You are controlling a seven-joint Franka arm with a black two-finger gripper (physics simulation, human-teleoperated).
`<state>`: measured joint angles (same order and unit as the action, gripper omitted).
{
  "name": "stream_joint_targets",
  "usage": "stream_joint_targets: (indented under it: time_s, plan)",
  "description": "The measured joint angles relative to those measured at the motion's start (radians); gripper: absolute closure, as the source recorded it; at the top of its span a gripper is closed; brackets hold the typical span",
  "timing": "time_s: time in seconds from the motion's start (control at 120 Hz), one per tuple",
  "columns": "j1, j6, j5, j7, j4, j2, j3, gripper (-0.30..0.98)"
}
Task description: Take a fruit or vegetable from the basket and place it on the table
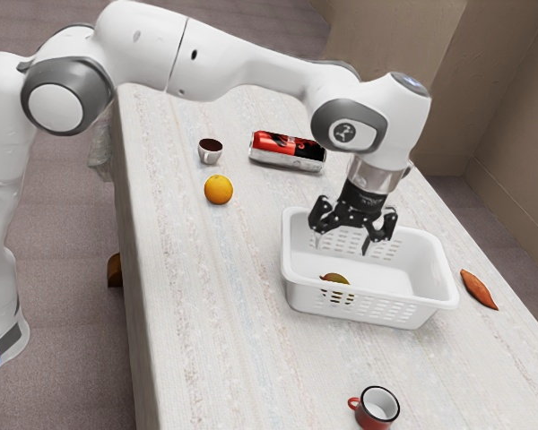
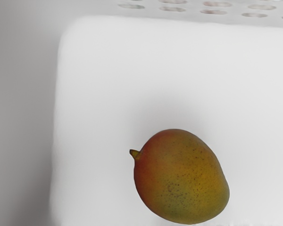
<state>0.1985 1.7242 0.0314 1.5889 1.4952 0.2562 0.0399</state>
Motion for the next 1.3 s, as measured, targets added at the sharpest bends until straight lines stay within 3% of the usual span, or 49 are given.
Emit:
stream_joint_targets:
  time_s: [1.225,1.3]
  plan:
    - [-0.009,0.244,0.116,-0.119,0.108,0.11,-0.036,0.0]
    - [-0.011,0.251,0.125,-0.121,0.108,0.114,-0.037,0.05]
